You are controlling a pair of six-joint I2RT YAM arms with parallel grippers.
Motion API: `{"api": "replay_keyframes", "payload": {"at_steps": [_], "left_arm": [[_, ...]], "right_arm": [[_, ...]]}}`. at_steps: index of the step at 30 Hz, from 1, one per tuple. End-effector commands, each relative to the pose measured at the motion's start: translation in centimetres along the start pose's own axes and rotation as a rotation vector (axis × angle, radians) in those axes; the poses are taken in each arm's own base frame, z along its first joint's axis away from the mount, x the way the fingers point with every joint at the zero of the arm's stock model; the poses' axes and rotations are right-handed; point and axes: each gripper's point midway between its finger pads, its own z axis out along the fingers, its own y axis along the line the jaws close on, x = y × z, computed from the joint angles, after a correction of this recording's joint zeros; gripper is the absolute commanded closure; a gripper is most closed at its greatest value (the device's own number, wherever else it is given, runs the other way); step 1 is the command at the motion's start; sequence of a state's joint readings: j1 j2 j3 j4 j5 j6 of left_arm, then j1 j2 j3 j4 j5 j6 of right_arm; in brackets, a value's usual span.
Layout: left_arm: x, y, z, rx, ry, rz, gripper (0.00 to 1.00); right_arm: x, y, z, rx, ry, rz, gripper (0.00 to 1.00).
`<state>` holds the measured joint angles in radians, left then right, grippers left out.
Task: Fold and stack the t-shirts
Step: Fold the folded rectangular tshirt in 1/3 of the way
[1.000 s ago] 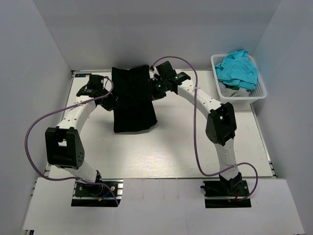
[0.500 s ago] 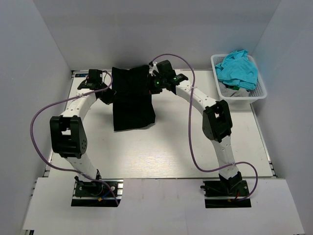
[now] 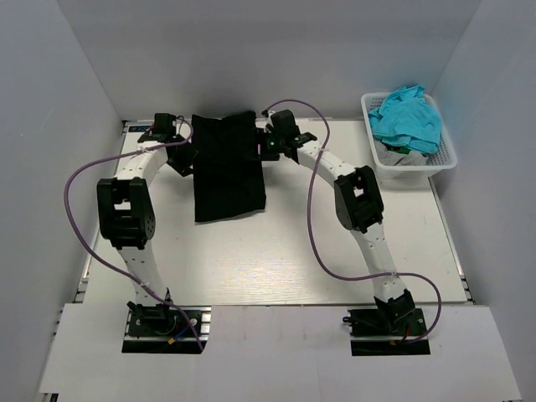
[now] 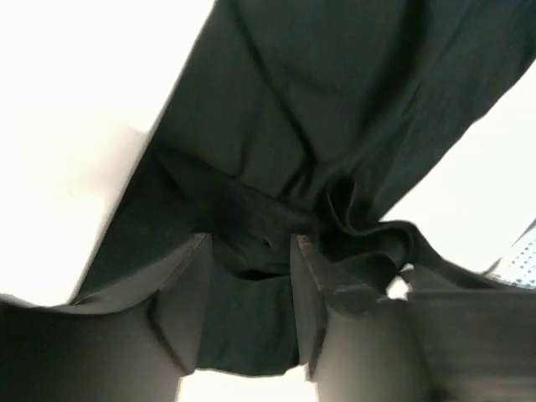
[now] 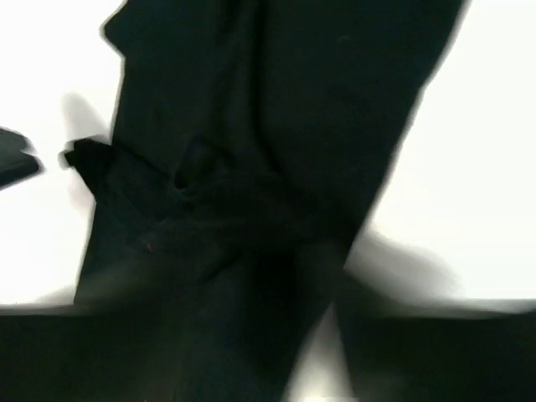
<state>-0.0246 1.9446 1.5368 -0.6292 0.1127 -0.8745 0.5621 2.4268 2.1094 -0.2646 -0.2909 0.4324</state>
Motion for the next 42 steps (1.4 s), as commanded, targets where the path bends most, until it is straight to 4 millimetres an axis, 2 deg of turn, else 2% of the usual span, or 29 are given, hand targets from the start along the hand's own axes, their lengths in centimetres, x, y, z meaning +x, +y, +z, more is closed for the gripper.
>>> {"api": "replay_keyframes", "payload": {"at_steps": [1,2,3,4,6,7,8,10,11,13,14,15,16,17,19,20,21,22,23,24,27,28,29,30,31,34,37,40,42], "left_arm": [[-4.8,-1.6,-1.2,0.032,-0.106,-0.040,0.36],[-6.0,-1.0,-1.2,0.010,-0.127,-0.056,0.21],[-6.7,-2.0,-1.9,0.022,-0.137,-0.071,0.15],[-7.4,-1.6,-2.2,0.015,-0.142,-0.084,0.11],[-8.0,-2.0,-3.2,0.041,-0.160,-0.088,0.00],[-7.2,-1.5,-3.0,0.046,-0.143,-0.077,0.00],[-6.4,-1.7,-3.6,0.081,-0.129,-0.072,0.00],[-5.4,-1.6,-4.1,0.108,-0.103,-0.034,0.00],[-4.8,-1.6,-4.4,0.124,-0.084,0.003,0.00],[-2.6,-1.4,-5.1,0.122,-0.046,0.053,0.00],[-2.2,-0.9,-5.5,0.113,-0.039,0.073,0.00],[-0.9,0.6,-5.1,0.081,-0.007,0.065,0.00],[-0.1,0.7,-6.3,0.101,0.001,0.067,0.00],[1.9,2.1,-5.9,0.099,0.050,0.061,0.00],[2.8,3.3,-6.8,0.109,0.050,0.039,0.00],[3.9,4.2,-8.2,0.115,0.044,0.032,0.00],[4.6,5.3,-8.9,0.076,0.040,0.015,0.00],[4.3,6.6,-9.6,0.020,-0.011,-0.003,0.00],[4.9,8.1,-10.2,-0.025,-0.020,-0.021,0.00],[5.2,8.4,-12.1,-0.019,-0.059,-0.052,0.00],[8.6,11.8,-13.4,-0.070,-0.027,-0.110,0.00],[9.2,12.3,-15.0,-0.050,-0.057,-0.107,0.00],[10.5,13.5,-15.0,-0.066,-0.043,-0.123,0.00],[10.8,14.2,-15.4,-0.074,-0.059,-0.131,0.00],[11.0,14.3,-15.8,-0.056,-0.073,-0.129,0.00],[11.5,14.8,-17.2,-0.013,-0.122,-0.099,0.00],[11.5,15.2,-17.8,-0.026,-0.136,-0.088,0.00],[11.9,15.8,-17.7,-0.050,-0.116,-0.068,0.00],[12.3,15.7,-17.4,-0.047,-0.088,-0.058,0.00]], "right_arm": [[-6.5,0.4,-1.1,-0.027,-0.173,-0.024,0.09],[-7.2,0.1,-1.7,-0.031,-0.182,-0.021,0.09],[-8.2,0.9,-2.6,-0.041,-0.205,-0.035,0.09],[-9.4,1.4,-3.9,-0.038,-0.233,-0.051,0.09],[-8.1,0.6,-4.3,-0.009,-0.207,-0.065,0.09],[-8.6,1.3,-5.6,-0.012,-0.221,-0.081,0.09],[-7.7,1.4,-6.8,-0.008,-0.197,-0.092,0.09],[-6.7,1.7,-7.4,-0.007,-0.168,-0.121,0.09],[-5.3,1.3,-7.4,0.004,-0.123,-0.130,0.09],[-4.1,2.9,-8.6,-0.046,-0.076,-0.151,0.09],[-2.5,3.5,-8.5,-0.079,-0.035,-0.169,0.09],[-1.6,4.8,-8.9,-0.110,-0.017,-0.205,0.09],[-0.8,5.2,-8.9,-0.116,0.001,-0.219,0.09],[1.0,7.5,-8.2,-0.160,0.033,-0.272,0.09],[2.3,8.5,-7.7,-0.178,0.066,-0.321,0.09],[4.3,9.7,-6.5,-0.198,0.109,-0.335,0.09],[4.6,10.2,-6.1,-0.207,0.116,-0.334,0.09],[5.1,10.6,-5.8,-0.219,0.126,-0.332,0.09],[6.7,10.8,-4.4,-0.224,0.161,-0.319,0.09],[6.7,11.1,-4.1,-0.228,0.160,-0.302,0.09],[8.0,10.6,-1.7,-0.202,0.166,-0.242,0.09],[7.1,10.9,-1.1,-0.221,0.121,-0.248,0.09],[8.3,11.0,-0.3,-0.229,0.139,-0.216,0.09],[8.4,11.1,0.3,-0.243,0.132,-0.218,0.09],[7.3,11.8,0.8,-0.265,0.083,-0.233,0.09],[7.2,11.6,3.0,-0.260,0.046,-0.216,0.09],[3.6,12.2,3.9,-0.273,-0.072,-0.181,0.09],[0.9,10.7,5.4,-0.232,-0.185,-0.156,0.09],[-1.1,11.2,5.5,-0.255,-0.240,-0.126,0.09]]}}
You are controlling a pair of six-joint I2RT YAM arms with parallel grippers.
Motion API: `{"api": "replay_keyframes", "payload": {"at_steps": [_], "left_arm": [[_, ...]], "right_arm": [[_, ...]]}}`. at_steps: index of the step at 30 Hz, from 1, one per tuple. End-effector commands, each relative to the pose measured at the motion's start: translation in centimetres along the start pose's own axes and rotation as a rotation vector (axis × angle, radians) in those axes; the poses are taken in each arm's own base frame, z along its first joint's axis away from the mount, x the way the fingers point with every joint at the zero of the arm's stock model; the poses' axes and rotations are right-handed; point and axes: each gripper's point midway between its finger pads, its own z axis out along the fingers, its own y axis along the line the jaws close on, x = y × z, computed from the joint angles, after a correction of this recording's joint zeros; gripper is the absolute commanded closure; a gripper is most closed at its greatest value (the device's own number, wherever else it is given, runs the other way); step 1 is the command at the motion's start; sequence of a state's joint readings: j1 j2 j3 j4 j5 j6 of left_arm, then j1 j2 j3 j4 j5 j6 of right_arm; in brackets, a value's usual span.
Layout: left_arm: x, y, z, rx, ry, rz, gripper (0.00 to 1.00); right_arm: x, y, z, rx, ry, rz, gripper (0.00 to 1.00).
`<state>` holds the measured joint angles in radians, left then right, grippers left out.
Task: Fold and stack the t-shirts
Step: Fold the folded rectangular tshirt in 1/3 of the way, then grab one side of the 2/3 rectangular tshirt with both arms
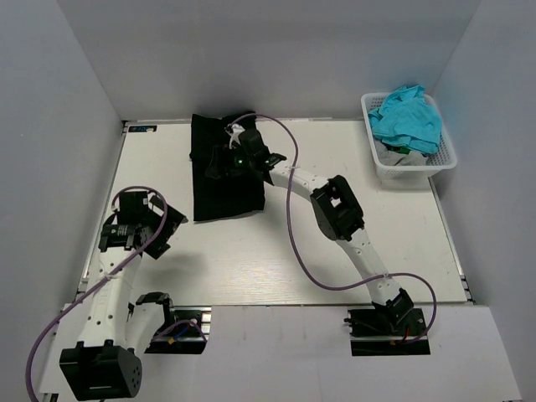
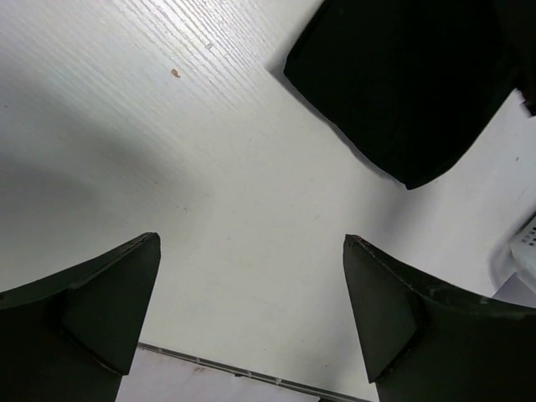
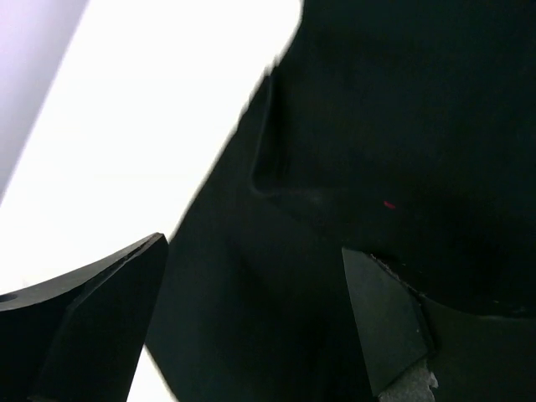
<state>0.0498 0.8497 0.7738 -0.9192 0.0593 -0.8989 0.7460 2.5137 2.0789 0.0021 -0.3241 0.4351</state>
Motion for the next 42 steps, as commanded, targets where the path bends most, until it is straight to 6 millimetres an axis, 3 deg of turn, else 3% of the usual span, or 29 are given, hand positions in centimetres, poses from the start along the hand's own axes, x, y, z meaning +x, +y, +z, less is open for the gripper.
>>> {"api": "replay_keyframes", "payload": {"at_steps": [1,3,9,10,11,12,13,15,16,17,19,20,21,22,23,24,25,26,28,35,38,41,42], "left_arm": [[0.2,0.5,0.1,-0.022,0.014,0.025,0.00],[0.5,0.6,0.5,-0.036,0.041,0.023,0.00],[0.4,0.6,0.6,-0.044,0.048,0.041,0.00],[0.4,0.6,0.6,-0.044,0.049,0.041,0.00],[0.2,0.3,0.5,-0.036,0.042,0.042,0.00],[0.0,0.1,0.5,-0.026,0.034,0.052,0.00],[-0.1,0.0,0.7,-0.027,0.035,0.052,0.00],[-0.7,-1.0,1.0,0.011,0.014,0.070,0.00],[-0.7,-1.2,1.4,0.019,0.022,0.081,0.00],[-0.7,-1.4,2.0,0.018,0.039,0.089,0.00],[-0.5,-2.2,3.0,0.042,0.066,0.117,0.00],[-0.6,-2.7,3.2,0.049,0.080,0.117,0.00],[-0.1,-2.5,4.3,0.029,0.123,0.123,0.00],[-0.1,-3.1,4.8,0.058,0.134,0.134,0.00],[0.0,-3.3,5.3,0.058,0.142,0.141,0.00],[0.4,-3.1,6.2,0.050,0.167,0.138,0.00],[0.1,-3.4,6.6,0.060,0.158,0.140,0.00],[0.0,-3.5,7.0,0.062,0.157,0.140,0.00],[-0.5,-3.8,8.0,0.072,0.136,0.152,0.00],[-1.1,-3.6,10.5,0.034,0.118,0.180,0.00],[-1.3,-2.9,11.9,-0.010,0.124,0.189,0.05],[-0.2,-3.3,13.0,0.017,0.158,0.202,0.20],[0.2,-2.7,13.4,0.007,0.167,0.201,0.23]], "right_arm": [[-6.8,-0.4,0.5,-0.022,-0.226,0.019,0.09],[-8.0,-0.3,0.7,-0.047,-0.272,0.040,0.09],[-10.4,-4.1,0.9,0.044,-0.391,0.123,0.09],[-11.5,-5.1,0.2,0.052,-0.411,0.133,0.09],[-12.5,-4.7,-0.4,0.032,-0.416,0.132,0.09],[-12.3,-4.8,-0.6,0.038,-0.394,0.122,0.09],[-14.5,-4.1,-2.8,0.032,-0.415,0.105,0.09],[-13.9,-4.2,-4.1,0.079,-0.363,0.031,0.09],[-17.8,-0.9,-7.9,0.069,-0.433,-0.018,0.09],[-14.9,-2.6,-7.7,0.125,-0.364,-0.011,0.09],[-16.4,-0.8,-12.5,0.203,-0.364,-0.033,0.09],[-11.8,-3.5,-12.3,0.274,-0.249,0.018,0.09],[-12.3,-2.6,-14.4,0.297,-0.258,0.017,0.09],[-7.1,-5.0,-14.7,0.370,-0.138,0.063,0.09],[-8.2,-3.3,-17.1,0.358,-0.167,0.047,0.09],[-7.1,-3.4,-17.5,0.357,-0.140,0.048,0.09],[-2.9,-4.8,-17.8,0.397,-0.041,0.078,0.09],[-3.1,-3.9,-19.0,0.381,-0.041,0.066,0.09],[0.4,-4.6,-19.7,0.408,0.060,0.088,0.09],[5.4,-4.6,-19.1,0.372,0.213,0.140,0.09],[6.8,-4.0,-17.9,0.331,0.259,0.173,0.09],[8.4,-4.0,-16.2,0.307,0.309,0.194,0.09],[8.2,-3.8,-16.2,0.302,0.305,0.193,0.09]]}}
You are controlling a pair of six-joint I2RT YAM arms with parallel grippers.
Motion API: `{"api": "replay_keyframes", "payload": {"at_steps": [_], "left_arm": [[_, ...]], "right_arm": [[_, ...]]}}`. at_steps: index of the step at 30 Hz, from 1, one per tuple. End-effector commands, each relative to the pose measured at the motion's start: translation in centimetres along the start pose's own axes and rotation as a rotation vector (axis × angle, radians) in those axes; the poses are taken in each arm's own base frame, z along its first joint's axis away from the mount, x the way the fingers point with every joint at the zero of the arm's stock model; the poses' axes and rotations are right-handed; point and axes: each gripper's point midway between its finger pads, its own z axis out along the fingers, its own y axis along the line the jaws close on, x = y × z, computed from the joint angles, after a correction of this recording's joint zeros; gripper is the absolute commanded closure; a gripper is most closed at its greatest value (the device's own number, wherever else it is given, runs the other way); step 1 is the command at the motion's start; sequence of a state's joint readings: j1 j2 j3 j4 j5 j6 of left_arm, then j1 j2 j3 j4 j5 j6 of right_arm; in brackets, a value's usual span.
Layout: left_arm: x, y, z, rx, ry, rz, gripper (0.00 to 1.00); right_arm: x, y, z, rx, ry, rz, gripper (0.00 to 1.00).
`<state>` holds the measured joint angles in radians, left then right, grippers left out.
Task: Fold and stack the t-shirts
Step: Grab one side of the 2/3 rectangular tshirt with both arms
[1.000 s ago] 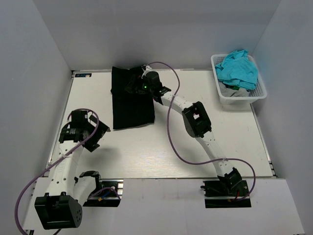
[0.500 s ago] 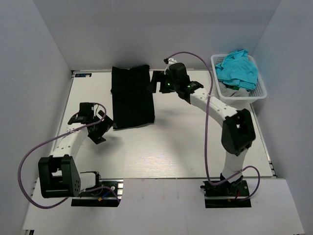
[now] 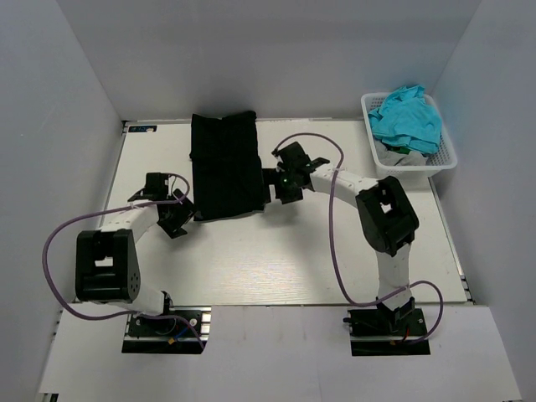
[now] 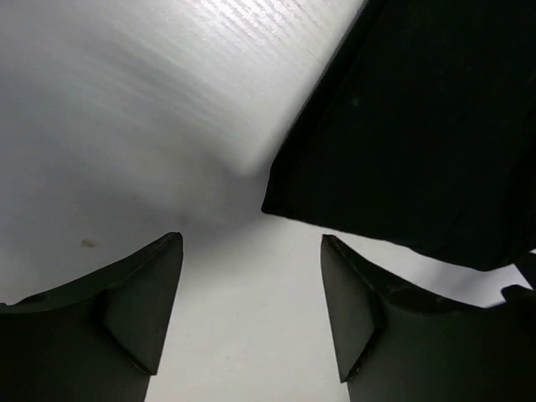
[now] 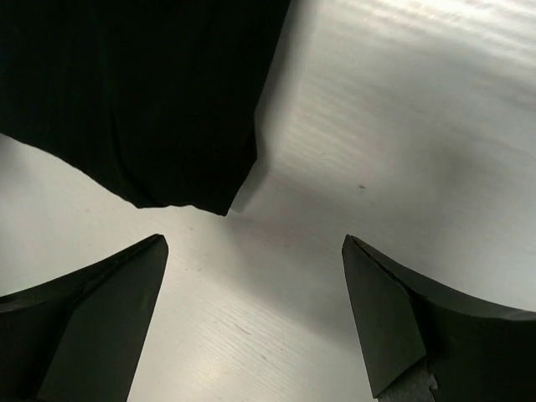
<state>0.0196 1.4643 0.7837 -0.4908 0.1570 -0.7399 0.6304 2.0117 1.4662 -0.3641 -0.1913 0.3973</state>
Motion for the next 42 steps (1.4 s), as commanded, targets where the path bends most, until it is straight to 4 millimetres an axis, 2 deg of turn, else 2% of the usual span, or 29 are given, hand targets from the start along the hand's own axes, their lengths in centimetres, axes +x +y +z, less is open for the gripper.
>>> {"api": "replay_keyframes", "payload": {"at_steps": [1,6,10,12,13,14,16,20,22,23,24,25,26,27,28,32,35,36,38,39,40,41,42], "left_arm": [[-0.6,-1.1,0.8,0.045,-0.034,0.038,0.24],[-0.6,-1.8,2.0,0.061,-0.035,0.052,0.31],[0.2,-1.2,3.3,0.019,-0.012,0.064,0.49],[0.4,-0.6,3.9,-0.003,-0.002,0.061,0.52],[0.5,-1.0,4.0,-0.001,0.001,0.069,0.53],[0.7,-0.7,4.4,-0.014,0.014,0.058,0.58],[0.6,-0.7,4.7,-0.018,0.019,0.057,0.60],[0.3,-0.7,4.8,-0.037,0.018,0.055,0.70],[0.0,-0.8,4.6,-0.038,0.004,0.047,0.71],[-0.1,-0.7,4.6,-0.045,-0.004,0.048,0.76],[0.3,-0.3,4.6,-0.058,0.009,0.035,0.79],[0.2,-0.4,4.4,-0.052,0.003,0.036,0.82],[0.2,-0.4,4.4,-0.052,0.003,0.036,0.86],[0.2,-0.5,4.4,-0.052,0.002,0.025,0.97],[0.2,-0.5,4.4,-0.052,0.002,0.025,1.00],[0.7,-0.6,4.3,-0.055,0.024,0.031,1.00],[1.3,-0.6,2.3,-0.058,0.039,0.030,1.00],[2.1,-0.3,1.4,-0.073,0.059,0.035,1.00],[2.8,-0.5,-1.0,-0.033,0.050,0.039,1.00],[4.2,-0.5,-2.0,-0.016,0.091,0.054,1.00],[5.1,-0.3,-2.7,-0.001,0.111,0.053,1.00],[5.3,-0.9,-4.3,0.050,0.096,0.060,1.00],[6.3,-1.6,-5.4,0.100,0.126,0.080,1.00]], "right_arm": [[-0.4,2.3,0.5,-0.067,0.015,-0.011,0.09],[-0.1,2.3,2.3,-0.054,0.040,0.007,0.09],[-0.1,2.3,3.6,-0.070,0.046,0.027,0.09],[-0.2,2.2,4.0,-0.072,0.043,0.033,0.09],[-0.2,2.2,4.1,-0.080,0.046,0.031,0.09],[-0.2,2.4,4.2,-0.087,0.051,0.036,0.12],[0.2,2.2,4.4,-0.084,0.064,0.039,0.09],[1.4,1.8,5.1,-0.097,0.102,0.063,0.09],[1.7,1.8,5.2,-0.108,0.106,0.070,0.32],[2.0,2.0,5.2,-0.121,0.100,0.067,0.40],[2.0,2.1,5.2,-0.130,0.101,0.078,0.57],[2.3,2.2,5.1,-0.134,0.109,0.081,0.66],[2.3,2.3,5.1,-0.135,0.107,0.082,0.70],[2.4,2.1,5.1,-0.135,0.110,0.087,0.80],[2.7,2.0,5.0,-0.134,0.115,0.090,1.00],[2.5,1.8,4.1,-0.117,0.095,0.079,1.00],[2.3,2.7,1.9,-0.123,0.083,0.044,1.00],[3.1,2.5,1.3,-0.115,0.110,0.050,1.00],[3.7,3.6,-1.0,-0.152,0.136,0.019,1.00],[4.2,3.9,-1.7,-0.167,0.154,0.016,1.00],[6.2,4.5,-3.7,-0.204,0.211,0.024,1.00],[6.7,4.7,-4.4,-0.216,0.227,0.023,1.00],[8.9,4.2,-4.8,-0.215,0.276,0.036,1.00]]}}
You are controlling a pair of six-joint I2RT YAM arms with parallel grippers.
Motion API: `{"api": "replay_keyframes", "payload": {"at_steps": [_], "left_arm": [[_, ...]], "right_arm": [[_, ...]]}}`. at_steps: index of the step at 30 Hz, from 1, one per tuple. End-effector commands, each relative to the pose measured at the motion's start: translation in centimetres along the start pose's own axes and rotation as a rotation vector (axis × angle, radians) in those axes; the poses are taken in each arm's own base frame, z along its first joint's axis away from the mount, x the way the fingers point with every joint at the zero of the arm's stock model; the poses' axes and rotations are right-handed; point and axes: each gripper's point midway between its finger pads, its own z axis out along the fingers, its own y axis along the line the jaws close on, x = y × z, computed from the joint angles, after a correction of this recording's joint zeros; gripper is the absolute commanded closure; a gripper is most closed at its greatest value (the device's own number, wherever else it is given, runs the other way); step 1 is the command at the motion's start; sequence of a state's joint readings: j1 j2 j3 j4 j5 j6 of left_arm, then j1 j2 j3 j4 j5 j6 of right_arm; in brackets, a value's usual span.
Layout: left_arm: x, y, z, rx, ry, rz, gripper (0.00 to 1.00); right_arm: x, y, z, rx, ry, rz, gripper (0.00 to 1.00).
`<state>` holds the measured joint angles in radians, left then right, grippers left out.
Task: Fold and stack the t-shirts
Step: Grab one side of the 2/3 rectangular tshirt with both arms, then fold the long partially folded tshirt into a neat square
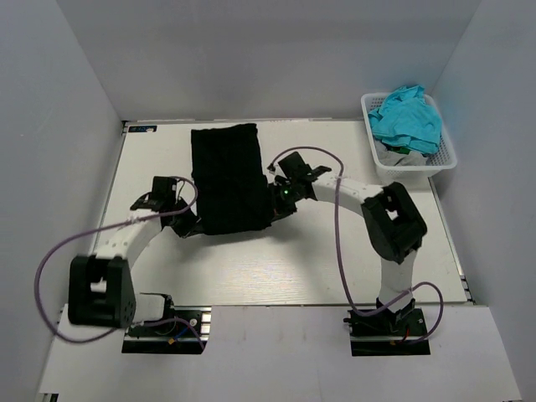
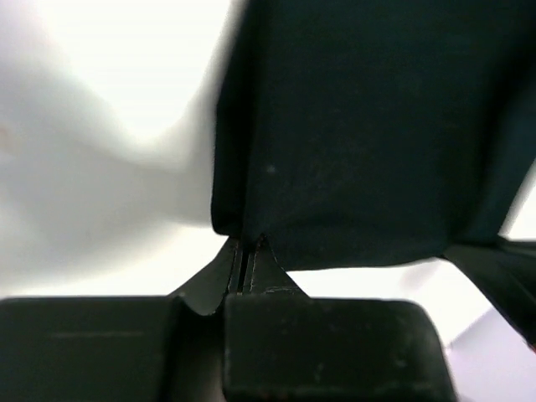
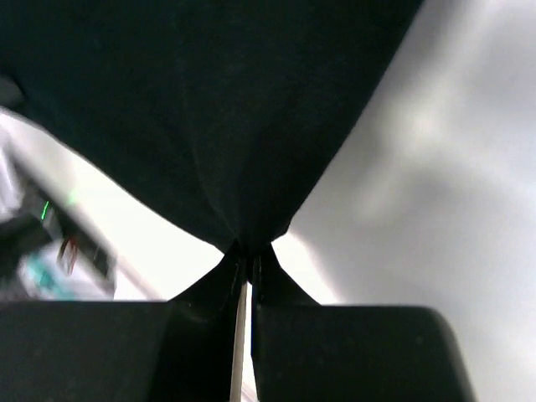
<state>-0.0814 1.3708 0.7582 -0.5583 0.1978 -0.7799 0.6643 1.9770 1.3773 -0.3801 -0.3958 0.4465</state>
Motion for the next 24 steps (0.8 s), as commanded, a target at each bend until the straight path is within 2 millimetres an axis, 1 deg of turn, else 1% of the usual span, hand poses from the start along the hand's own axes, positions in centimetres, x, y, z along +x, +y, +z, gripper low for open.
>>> {"api": "replay_keyframes", "payload": {"at_steps": [1,2,3,4,5,6,7,8,9,10,11,12,13,14,15,16,17,18,19,20,22,23,24], "left_arm": [[4.0,0.4,-4.2,0.045,0.094,0.023,1.00],[4.6,0.4,-5.0,0.059,0.109,0.031,1.00],[5.4,0.3,-5.8,0.077,0.135,0.029,1.00],[6.0,0.3,-7.4,0.084,0.142,0.042,1.00],[6.4,0.5,-8.2,0.078,0.149,0.052,1.00],[6.5,0.0,-9.2,0.096,0.152,0.070,1.00],[7.2,0.4,-10.2,0.078,0.171,0.063,1.00],[7.3,0.2,-10.9,0.088,0.177,0.072,1.00],[7.3,0.0,-11.4,0.087,0.178,0.072,1.00],[6.7,-0.9,-12.5,0.113,0.150,0.092,1.00],[6.6,-1.2,-13.2,0.117,0.145,0.094,1.00],[5.8,-1.5,-13.6,0.116,0.110,0.101,1.00],[5.2,-2.4,-14.4,0.141,0.083,0.112,1.00],[4.4,-2.9,-14.6,0.158,0.050,0.121,1.00],[3.8,-3.3,-14.8,0.170,0.029,0.104,1.00],[3.4,-3.7,-14.8,0.179,0.019,0.107,1.00],[3.1,-4.0,-14.5,0.179,0.020,0.095,1.00],[2.3,-4.8,-14.5,0.198,0.000,0.092,1.00],[2.2,-4.9,-14.2,0.195,0.003,0.091,1.00],[1.6,-5.4,-13.9,0.195,0.005,0.071,1.00],[0.3,-6.3,-13.5,0.217,-0.024,0.059,1.00],[-0.2,-6.8,-13.6,0.231,-0.039,0.065,1.00],[-1.2,-7.8,-13.5,0.253,-0.058,0.051,1.00]], "right_arm": [[5.5,2.6,-5.1,-0.093,0.144,-0.003,1.00],[6.2,2.9,-5.7,-0.112,0.161,0.002,1.00],[7.9,2.6,-6.1,-0.114,0.209,0.028,1.00],[8.7,3.5,-7.3,-0.152,0.235,0.011,1.00],[9.5,4.3,-8.5,-0.190,0.263,0.009,1.00],[9.2,5.6,-9.7,-0.233,0.256,-0.012,1.00],[9.5,5.9,-10.4,-0.254,0.271,-0.048,1.00],[9.7,6.9,-11.3,-0.301,0.289,-0.050,1.00],[8.6,8.7,-12.7,-0.370,0.267,-0.088,1.00],[8.5,9.3,-13.1,-0.402,0.263,-0.120,1.00],[8.2,9.8,-13.6,-0.436,0.264,-0.124,1.00],[7.7,11.5,-14.7,-0.534,0.267,-0.130,1.00],[7.1,11.9,-15.0,-0.577,0.247,-0.141,1.00],[6.8,12.4,-15.5,-0.629,0.253,-0.133,1.00],[6.1,12.5,-15.8,-0.666,0.239,-0.130,1.00],[5.5,12.2,-15.7,-0.672,0.229,-0.111,1.00],[5.1,11.9,-15.7,-0.672,0.218,-0.112,1.00],[4.3,11.1,-15.7,-0.671,0.198,-0.094,1.00],[4.1,10.9,-15.5,-0.685,0.206,-0.077,1.00],[3.7,10.8,-15.7,-0.693,0.197,-0.069,1.00],[2.3,10.4,-15.7,-0.722,0.174,-0.059,1.00],[1.7,10.4,-15.9,-0.727,0.163,-0.062,1.00],[1.1,10.3,-16.3,-0.735,0.154,-0.060,1.00]]}}
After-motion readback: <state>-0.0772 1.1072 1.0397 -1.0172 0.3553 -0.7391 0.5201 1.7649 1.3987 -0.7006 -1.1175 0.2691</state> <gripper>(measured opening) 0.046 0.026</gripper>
